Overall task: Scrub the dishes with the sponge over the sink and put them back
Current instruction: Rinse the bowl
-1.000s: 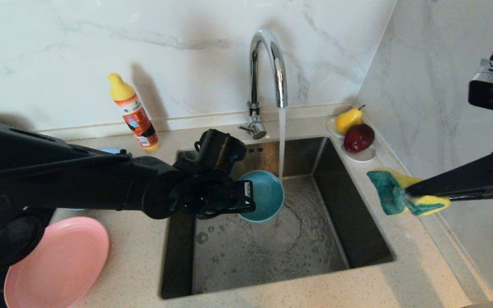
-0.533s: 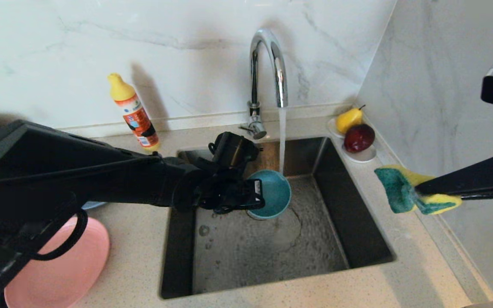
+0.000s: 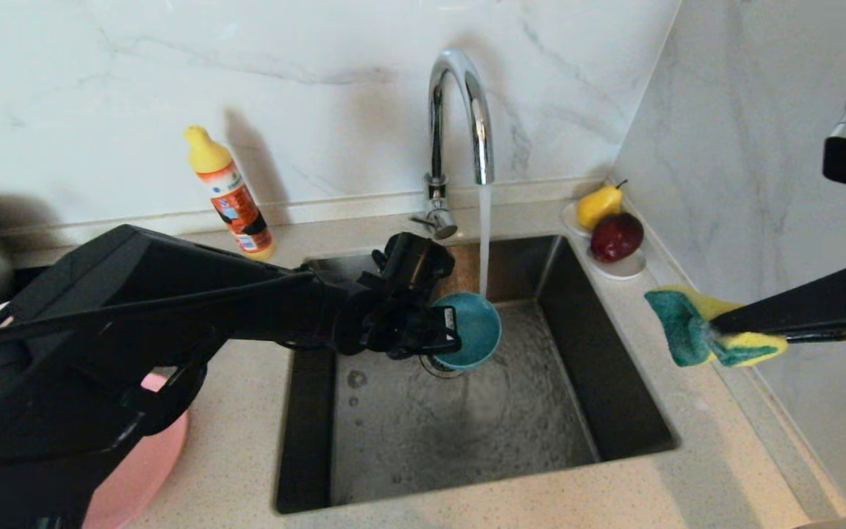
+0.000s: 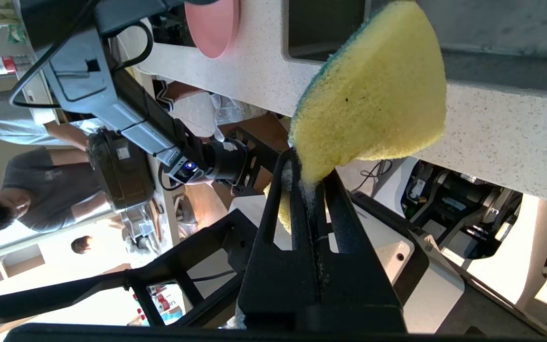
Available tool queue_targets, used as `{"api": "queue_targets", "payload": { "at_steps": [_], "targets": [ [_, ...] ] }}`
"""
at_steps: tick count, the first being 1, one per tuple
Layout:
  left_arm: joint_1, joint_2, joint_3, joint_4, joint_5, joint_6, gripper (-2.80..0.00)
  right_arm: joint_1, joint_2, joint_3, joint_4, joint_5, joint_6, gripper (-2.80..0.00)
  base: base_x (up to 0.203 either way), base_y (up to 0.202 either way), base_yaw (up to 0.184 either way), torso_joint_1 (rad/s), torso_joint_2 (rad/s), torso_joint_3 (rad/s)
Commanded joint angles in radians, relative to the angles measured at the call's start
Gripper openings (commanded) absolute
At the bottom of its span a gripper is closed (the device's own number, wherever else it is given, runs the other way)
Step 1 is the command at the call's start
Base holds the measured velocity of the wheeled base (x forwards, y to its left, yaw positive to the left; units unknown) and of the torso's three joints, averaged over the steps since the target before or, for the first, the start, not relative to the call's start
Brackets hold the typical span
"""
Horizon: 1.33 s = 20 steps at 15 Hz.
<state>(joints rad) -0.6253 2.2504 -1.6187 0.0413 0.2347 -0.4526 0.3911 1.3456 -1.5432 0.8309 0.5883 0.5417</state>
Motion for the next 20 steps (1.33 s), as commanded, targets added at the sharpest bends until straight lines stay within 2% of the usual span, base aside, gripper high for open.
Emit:
{"api": "queue_targets", "payload": {
  "at_steps": [1, 7, 12, 13, 15, 16, 20],
  "targets": [
    [0.006, 0.024, -0.023, 0.002, 0.002, -0.005, -2.80, -0.003, 0.007, 0.006, 0.005, 0.005, 0.004, -2.80, 0.000, 0.000, 0.000, 0.000, 0.00, 0.000],
    [0.019, 0.035, -0.064, 0.008, 0.002, -0.008, -2.80, -0.003, -0.005, 0.026, 0.005, 0.015, 0.006, -2.80, 0.000, 0.000, 0.000, 0.000, 0.00, 0.000],
    [0.032, -0.045, 0.040, -0.005, 0.027, -0.038, -2.80, -0.003, 0.000, 0.026, 0.005, 0.013, 0.000, -2.80, 0.000, 0.000, 0.000, 0.000, 0.00, 0.000],
    [0.033, -0.076, 0.063, -0.023, 0.069, -0.039, -2.80, -0.003, 0.002, 0.030, 0.004, 0.011, -0.002, -2.80, 0.000, 0.000, 0.000, 0.000, 0.00, 0.000],
    [0.033, -0.118, 0.106, -0.086, 0.220, -0.024, -2.80, -0.002, 0.004, 0.035, 0.002, 0.011, -0.003, -2.80, 0.000, 0.000, 0.000, 0.000, 0.00, 0.000],
    [0.033, -0.146, 0.133, -0.110, 0.267, -0.006, -2.80, -0.001, 0.003, 0.038, 0.003, 0.012, -0.015, -2.80, 0.000, 0.000, 0.000, 0.000, 0.00, 0.000],
    [0.034, -0.275, 0.314, -0.262, 0.362, 0.038, -2.80, -0.001, -0.008, 0.054, 0.004, 0.013, -0.033, -2.80, 0.000, 0.000, 0.000, 0.000, 0.00, 0.000]
  ]
}}
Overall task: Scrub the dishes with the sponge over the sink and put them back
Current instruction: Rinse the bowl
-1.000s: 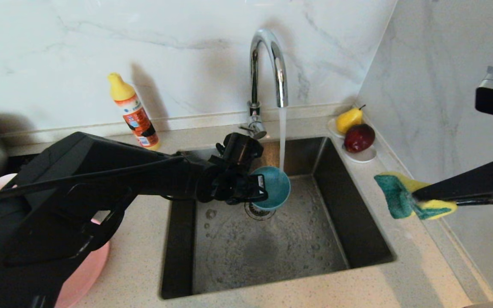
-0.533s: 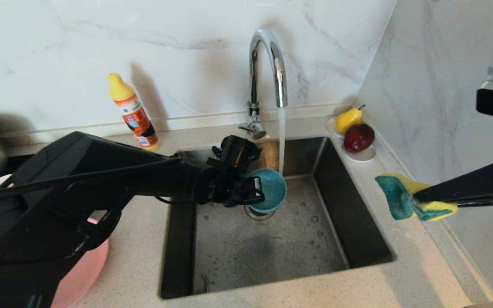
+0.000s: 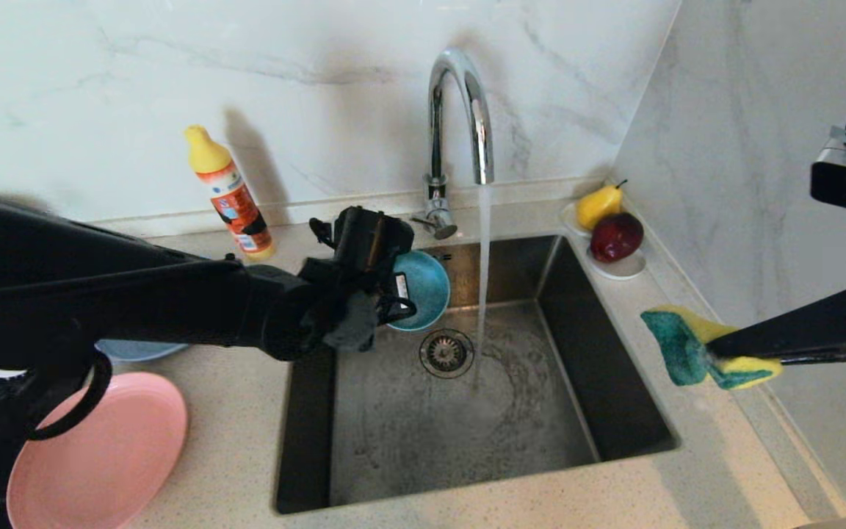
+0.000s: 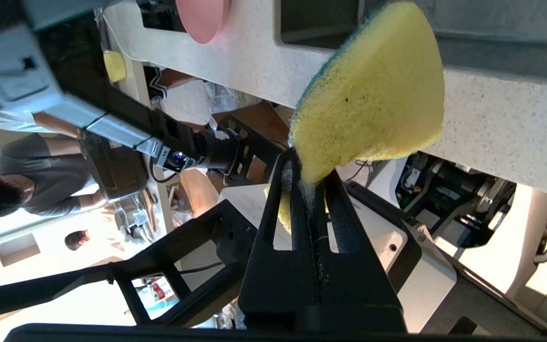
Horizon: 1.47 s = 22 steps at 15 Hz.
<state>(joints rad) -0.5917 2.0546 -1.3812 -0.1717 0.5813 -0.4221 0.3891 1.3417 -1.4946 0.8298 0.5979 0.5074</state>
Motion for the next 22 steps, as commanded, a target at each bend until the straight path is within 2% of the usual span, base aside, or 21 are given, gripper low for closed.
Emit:
{"api": "queue_targets", "payload": {
  "at_steps": [1, 3, 5, 7, 8, 11, 14, 19, 22],
  "targets": [
    [0.000, -0.113, 0.145, -0.135, 0.024, 0.035, -2.80, 0.000, -0.003, 0.008, 0.005, 0.003, -0.007, -2.80, 0.000, 0.000, 0.000, 0.000, 0.00, 0.000],
    [0.001, -0.169, 0.278, -0.377, 0.032, 0.134, -2.80, -0.001, -0.001, 0.011, 0.005, 0.003, -0.015, -2.80, 0.000, 0.000, 0.000, 0.000, 0.00, 0.000],
    [0.001, -0.212, 0.400, -0.660, 0.032, 0.266, -2.80, 0.000, 0.008, 0.013, 0.005, 0.005, -0.017, -2.80, 0.000, 0.000, 0.000, 0.000, 0.00, 0.000],
    [0.003, -0.229, 0.487, -0.868, 0.031, 0.378, -2.80, -0.001, 0.011, 0.013, 0.004, 0.005, -0.017, -2.80, 0.000, 0.000, 0.000, 0.000, 0.00, 0.000],
    [0.004, -0.232, 0.512, -0.934, 0.030, 0.411, -2.80, -0.001, 0.013, 0.013, 0.003, 0.005, -0.017, -2.80, 0.000, 0.000, 0.000, 0.000, 0.00, 0.000],
    [0.004, -0.251, 0.545, -1.066, 0.017, 0.430, -2.80, -0.001, 0.019, 0.013, 0.005, 0.006, -0.015, -2.80, 0.000, 0.000, 0.000, 0.000, 0.00, 0.000],
    [0.004, -0.290, 0.581, -1.179, -0.057, 0.441, -2.80, -0.003, 0.026, 0.011, 0.003, 0.009, -0.014, -2.80, 0.000, 0.000, 0.000, 0.000, 0.00, 0.000],
    [0.004, -0.389, 0.603, -1.199, -0.112, 0.442, -2.80, -0.005, 0.030, 0.014, 0.004, 0.020, -0.012, -2.80, 0.000, 0.000, 0.000, 0.000, 0.00, 0.000],
    [0.004, -0.434, 0.601, -1.195, -0.123, 0.444, -2.80, -0.004, 0.034, 0.017, 0.005, 0.023, -0.013, -2.80, 0.000, 0.000, 0.000, 0.000, 0.00, 0.000]
  ]
}}
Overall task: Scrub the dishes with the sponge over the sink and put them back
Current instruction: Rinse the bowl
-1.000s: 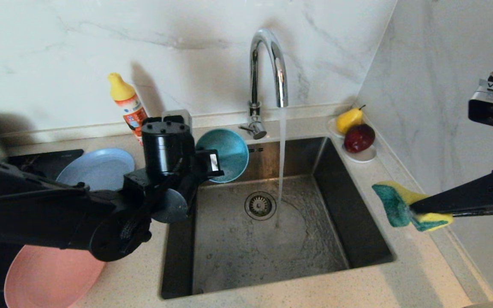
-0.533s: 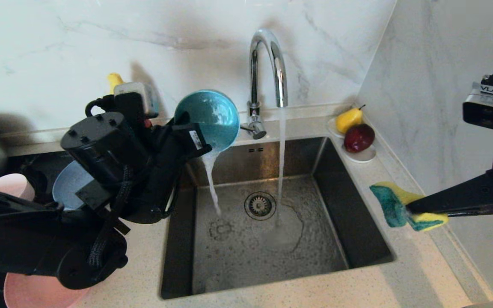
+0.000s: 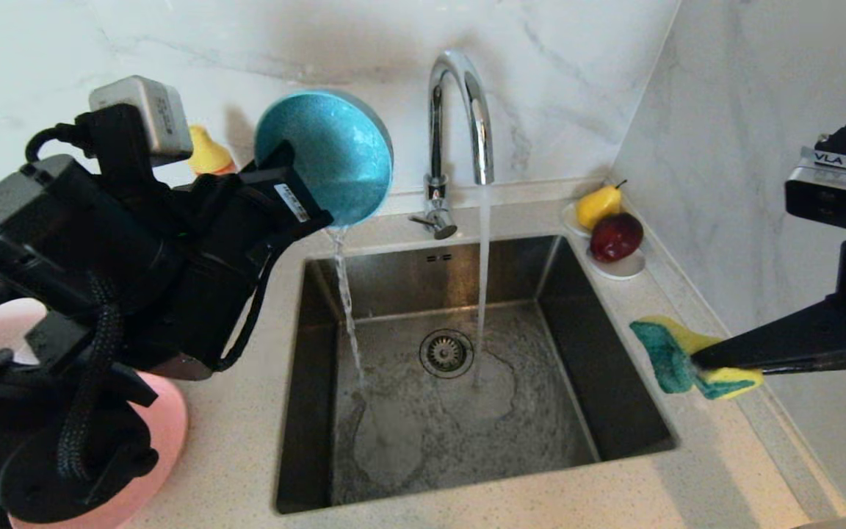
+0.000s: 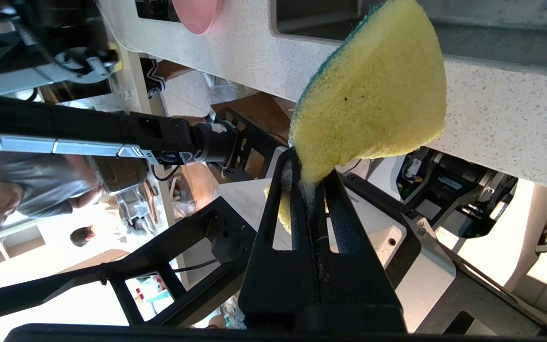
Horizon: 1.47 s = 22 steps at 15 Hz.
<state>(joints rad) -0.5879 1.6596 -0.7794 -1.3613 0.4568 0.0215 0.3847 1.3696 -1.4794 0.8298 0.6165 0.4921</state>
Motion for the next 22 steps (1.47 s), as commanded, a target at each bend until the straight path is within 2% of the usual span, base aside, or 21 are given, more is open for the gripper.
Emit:
{"api": "queue_targets", "payload": {
  "at_steps": [1, 7, 10, 13, 15, 16, 18, 19, 20, 22],
  "targets": [
    [0.000, -0.051, -0.001, -0.007, -0.005, 0.001, -2.80, 0.000, 0.008, 0.002, 0.003, 0.006, 0.002, -2.80, 0.000, 0.000, 0.000, 0.000, 0.00, 0.000],
    [-0.001, -0.072, 0.003, 0.009, -0.029, 0.000, -2.80, 0.000, -0.001, 0.002, 0.005, 0.005, 0.003, -2.80, 0.000, 0.000, 0.000, 0.000, 0.00, 0.000],
    [0.012, -0.069, -0.003, 0.178, -0.032, -0.004, -2.80, -0.006, -0.016, 0.005, 0.005, 0.005, 0.003, -2.80, 0.000, 0.000, 0.000, 0.000, 0.00, 0.000],
    [0.060, -0.093, -0.061, 0.656, -0.037, -0.047, -2.80, -0.026, -0.017, 0.010, 0.003, 0.005, 0.002, -2.80, 0.000, 0.000, 0.000, 0.000, 0.00, 0.000],
    [0.078, -0.116, -0.126, 0.827, -0.041, -0.098, -2.80, -0.034, -0.019, 0.013, 0.003, 0.005, 0.002, -2.80, 0.000, 0.000, 0.000, 0.000, 0.00, 0.000],
    [0.080, -0.124, -0.191, 0.975, -0.048, -0.145, -2.80, -0.039, -0.023, 0.020, 0.003, 0.005, 0.002, -2.80, 0.000, 0.000, 0.000, 0.000, 0.00, 0.000],
    [0.117, -0.138, -0.402, 1.463, -0.103, -0.268, -2.80, -0.044, -0.027, 0.031, 0.003, 0.008, 0.000, -2.80, 0.000, 0.000, 0.000, 0.000, 0.00, 0.000],
    [0.165, -0.144, -0.525, 1.669, -0.145, -0.331, -2.80, -0.048, -0.029, 0.034, 0.003, 0.008, 0.000, -2.80, 0.000, 0.000, 0.000, 0.000, 0.00, 0.000],
    [0.245, -0.147, -0.625, 1.829, -0.182, -0.398, -2.80, -0.063, -0.029, 0.037, 0.003, 0.009, 0.000, -2.80, 0.000, 0.000, 0.000, 0.000, 0.00, 0.000],
    [0.399, -0.153, -0.728, 2.015, -0.223, -0.498, -2.80, -0.074, -0.024, 0.041, 0.003, 0.009, -0.006, -2.80, 0.000, 0.000, 0.000, 0.000, 0.00, 0.000]
  ]
}}
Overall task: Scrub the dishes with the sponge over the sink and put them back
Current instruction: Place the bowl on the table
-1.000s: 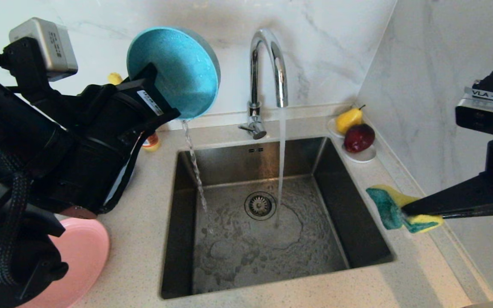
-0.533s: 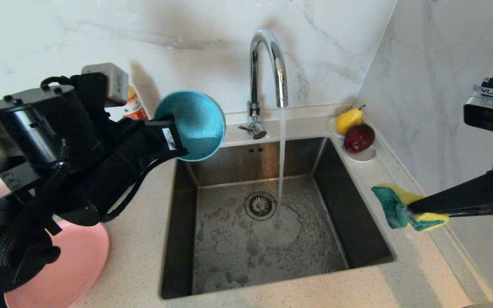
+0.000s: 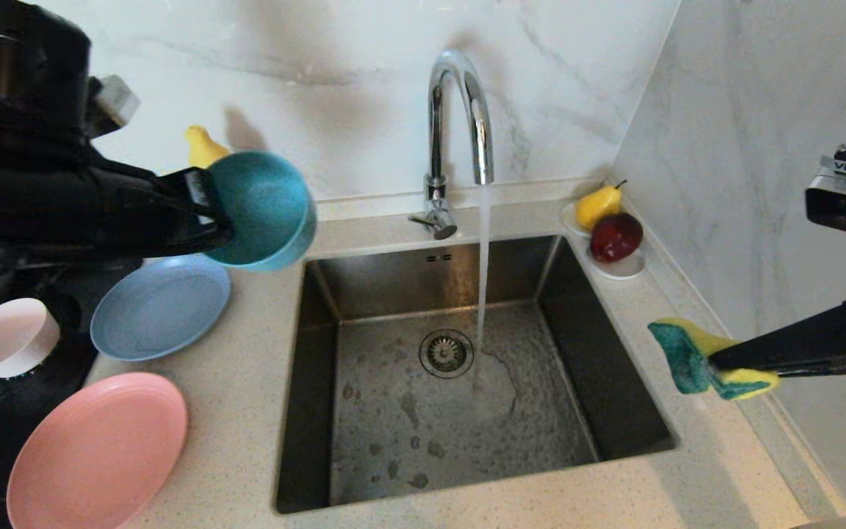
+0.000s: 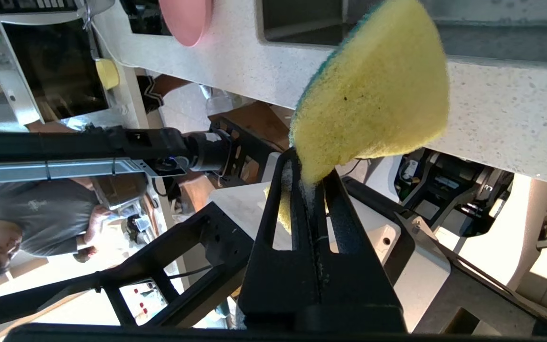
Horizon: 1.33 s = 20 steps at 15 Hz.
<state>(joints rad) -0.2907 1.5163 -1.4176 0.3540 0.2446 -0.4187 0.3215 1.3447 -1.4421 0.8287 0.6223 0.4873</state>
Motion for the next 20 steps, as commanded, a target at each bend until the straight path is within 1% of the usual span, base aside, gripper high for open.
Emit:
{"api": "queue_targets", "payload": {
  "at_steps": [1, 3, 4, 5, 8, 10, 13, 14, 15, 17, 20],
  "targets": [
    [0.180, -0.019, -0.113, 0.363, -0.022, -0.095, -2.80, -0.029, 0.003, 0.017, 0.004, 0.006, -0.023, -2.80, 0.000, 0.000, 0.000, 0.000, 0.00, 0.000],
    [0.306, -0.042, -0.124, 0.422, -0.037, -0.142, -2.80, -0.038, 0.008, 0.023, 0.004, 0.017, -0.036, -2.80, 0.000, 0.000, 0.000, 0.000, 0.00, 0.000],
    [0.337, -0.050, -0.123, 0.437, -0.048, -0.155, -2.80, -0.042, 0.011, 0.024, 0.004, 0.021, -0.037, -2.80, 0.000, 0.000, 0.000, 0.000, 0.00, 0.000],
    [0.398, -0.053, -0.117, 0.437, -0.070, -0.157, -2.80, -0.047, 0.015, 0.026, 0.004, 0.027, -0.038, -2.80, 0.000, 0.000, 0.000, 0.000, 0.00, 0.000],
    [0.687, -0.043, -0.087, 0.437, -0.183, -0.159, -2.80, -0.050, 0.032, 0.025, 0.004, 0.027, -0.039, -2.80, 0.000, 0.000, 0.000, 0.000, 0.00, 0.000],
    [0.831, -0.023, -0.036, 0.428, -0.236, -0.157, -2.80, -0.050, 0.041, 0.026, 0.004, 0.027, -0.045, -2.80, 0.000, 0.000, 0.000, 0.000, 0.00, 0.000],
    [1.004, 0.039, 0.000, 0.403, -0.299, -0.151, -2.80, -0.050, 0.066, 0.023, 0.004, 0.027, -0.048, -2.80, 0.000, 0.000, 0.000, 0.000, 0.00, 0.000],
    [1.051, 0.060, 0.004, 0.399, -0.325, -0.147, -2.80, -0.050, 0.069, 0.023, 0.004, 0.027, -0.049, -2.80, 0.000, 0.000, 0.000, 0.000, 0.00, 0.000],
    [1.092, 0.084, 0.010, 0.398, -0.336, -0.143, -2.80, -0.050, 0.074, 0.023, 0.004, 0.027, -0.050, -2.80, 0.000, 0.000, 0.000, 0.000, 0.00, 0.000],
    [1.161, 0.134, 0.052, 0.377, -0.344, -0.134, -2.80, -0.050, 0.083, 0.025, 0.004, 0.028, -0.053, -2.80, 0.000, 0.000, 0.000, 0.000, 0.00, 0.000],
    [1.218, 0.177, 0.127, 0.287, -0.346, -0.116, -2.80, -0.050, 0.082, 0.025, 0.000, 0.028, -0.053, -2.80, 0.000, 0.000, 0.000, 0.000, 0.00, 0.000]
  ]
}}
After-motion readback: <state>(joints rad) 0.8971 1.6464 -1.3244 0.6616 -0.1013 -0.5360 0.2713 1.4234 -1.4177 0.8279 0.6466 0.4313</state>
